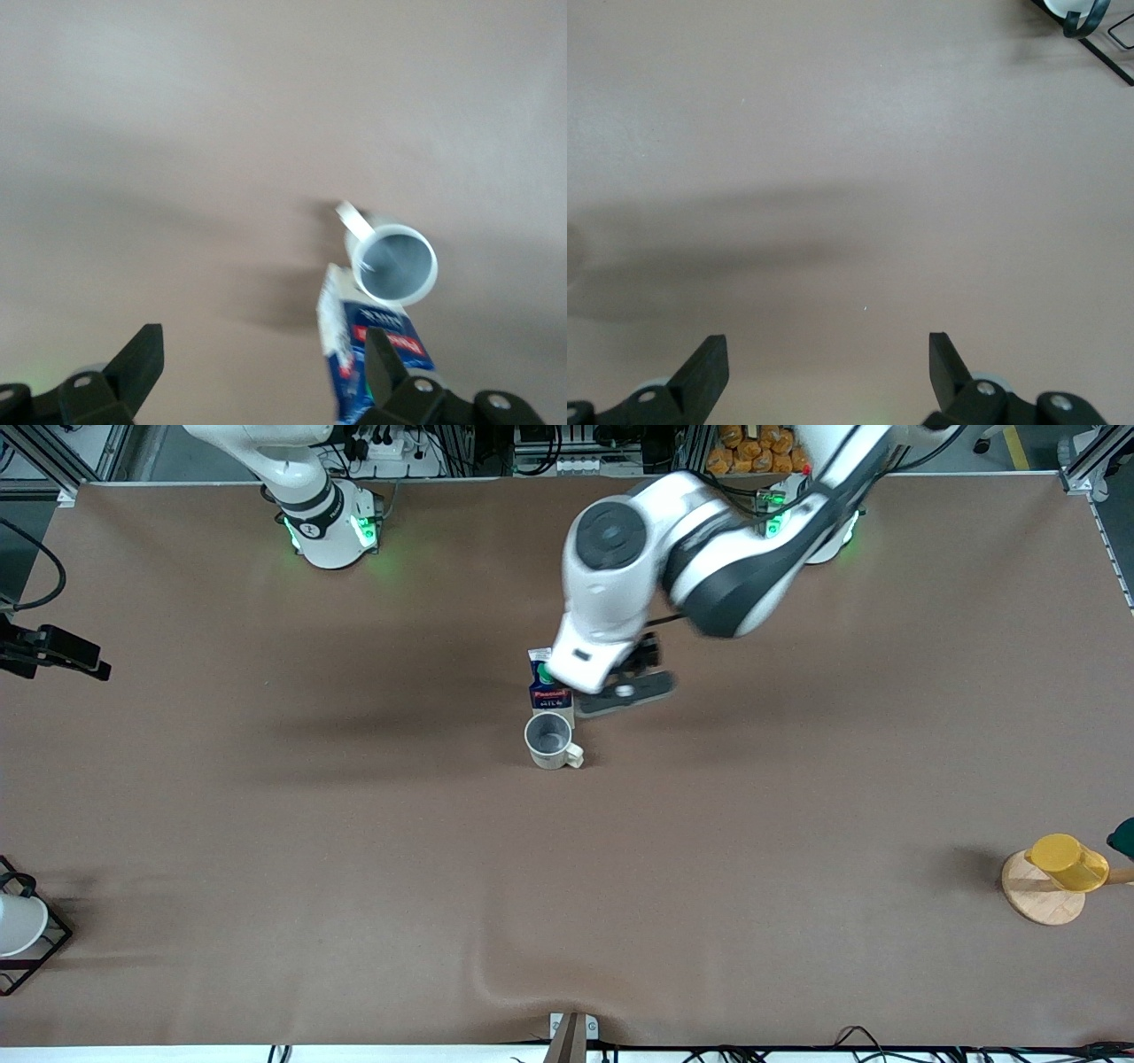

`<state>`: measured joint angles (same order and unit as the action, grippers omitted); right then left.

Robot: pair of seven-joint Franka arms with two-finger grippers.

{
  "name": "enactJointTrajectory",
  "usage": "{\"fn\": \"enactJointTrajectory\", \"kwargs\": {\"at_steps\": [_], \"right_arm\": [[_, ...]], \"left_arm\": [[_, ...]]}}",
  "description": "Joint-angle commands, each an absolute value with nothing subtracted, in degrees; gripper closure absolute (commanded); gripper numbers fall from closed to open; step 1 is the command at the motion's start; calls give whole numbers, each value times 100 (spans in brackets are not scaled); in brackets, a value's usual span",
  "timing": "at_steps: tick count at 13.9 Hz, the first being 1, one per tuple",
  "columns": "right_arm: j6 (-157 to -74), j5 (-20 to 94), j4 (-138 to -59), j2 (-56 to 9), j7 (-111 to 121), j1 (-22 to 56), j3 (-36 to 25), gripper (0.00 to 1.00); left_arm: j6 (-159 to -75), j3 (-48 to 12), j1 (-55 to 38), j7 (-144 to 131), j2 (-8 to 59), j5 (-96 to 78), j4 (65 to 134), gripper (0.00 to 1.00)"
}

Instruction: Place milk next to cup

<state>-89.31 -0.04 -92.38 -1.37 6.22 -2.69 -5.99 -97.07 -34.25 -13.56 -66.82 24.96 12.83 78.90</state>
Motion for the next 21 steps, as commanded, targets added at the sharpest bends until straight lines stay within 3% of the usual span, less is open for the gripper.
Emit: {"fn": "enactJointTrajectory", "kwargs": {"at_steps": [1,8,9,12,14,17,21], "right_arm": [[-8877,97,-9070,-229,571,-237,-633,0],[-8868,132,-8991,-229,527,-211,-624,0],[-8842,123,-8922,-220,527,-211,-624,0],[-8693,123,-8737,-185,527,-193,-624,0],[-8500,123,-8710,-176,519,-185,-615,0],[-8245,123,-8561,-167,510,-193,-615,0],[-8244,202,-8491,-176,-412,-193,-615,0]], "left_arm": [[-9212,-3507,-538,-6208,1654,845,8130,0],[-8394,-3446,843,-3880,661,756,8323,0],[-8385,-3167,861,-3432,511,721,8315,0],[-8218,-1508,389,-2599,81,36,8358,0],[-8174,-855,229,-1008,-26,0,8464,0],[-8348,-493,255,-137,35,105,8447,0],[-8534,-492,272,826,61,246,8455,0]]}}
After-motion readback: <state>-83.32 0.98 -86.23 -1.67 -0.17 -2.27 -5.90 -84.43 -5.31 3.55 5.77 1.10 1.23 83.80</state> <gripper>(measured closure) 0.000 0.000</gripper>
